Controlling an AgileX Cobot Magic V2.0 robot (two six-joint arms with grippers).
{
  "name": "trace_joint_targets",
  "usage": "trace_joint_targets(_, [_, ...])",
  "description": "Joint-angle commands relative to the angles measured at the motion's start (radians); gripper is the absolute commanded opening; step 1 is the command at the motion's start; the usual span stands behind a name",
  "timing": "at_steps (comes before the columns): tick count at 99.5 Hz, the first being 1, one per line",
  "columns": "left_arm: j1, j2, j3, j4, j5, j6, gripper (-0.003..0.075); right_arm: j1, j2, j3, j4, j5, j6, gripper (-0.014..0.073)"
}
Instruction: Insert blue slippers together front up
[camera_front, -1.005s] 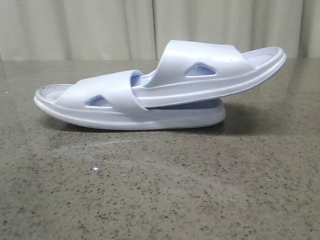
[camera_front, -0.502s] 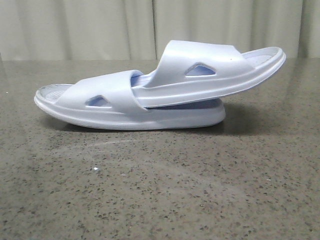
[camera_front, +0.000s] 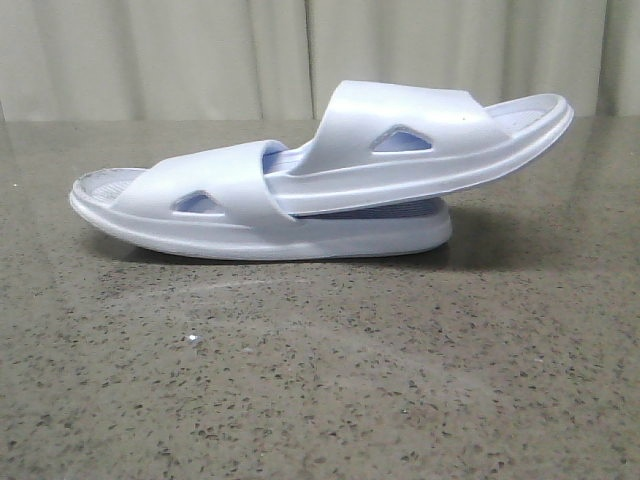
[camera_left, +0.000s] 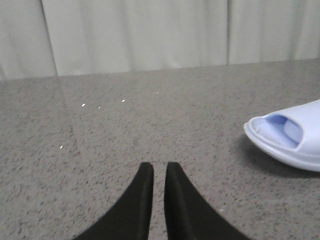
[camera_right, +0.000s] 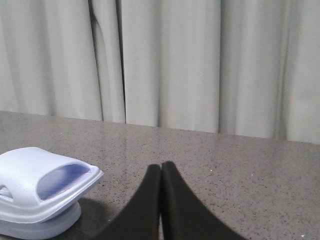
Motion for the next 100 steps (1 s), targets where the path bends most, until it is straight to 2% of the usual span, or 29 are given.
trace_joint_targets(1, [-0.008,0.002,-0.014,0.211,-0.058,-0.269,0.0016,0.002,0.008,-0.026,0.014,-0.035,-0.015,-0.0107])
trace_joint_targets(15, [-0.008,-0.025,0.048,0.420,-0.174,-0.502,0.0016,0.002,0.008,-0.026,0.014,-0.035,-0.015,-0.0107])
trace_joint_targets(28, [-0.008,-0.060,0.125,0.549,-0.336,-0.624,0.0016,0.002,0.008,-0.026,0.014,-0.035,-0.015,-0.0107])
trace_joint_targets(36, [-0.008,-0.074,0.128,0.618,-0.322,-0.681,0.0016,0.002,0.008,-0.026,0.014,-0.035,-0.015,-0.0107])
trace_joint_targets(66, [-0.008,-0.074,0.128,0.689,-0.329,-0.683,0.0016,0.002,0.008,-0.026,0.014,-0.035,-0.015,-0.0107])
trace_joint_targets(100, [-0.008,-0.074,0.128,0.686,-0.329,-0.683,0.0016,0.002,0.008,-0.026,0.014,-0.035,-0.015,-0.0107])
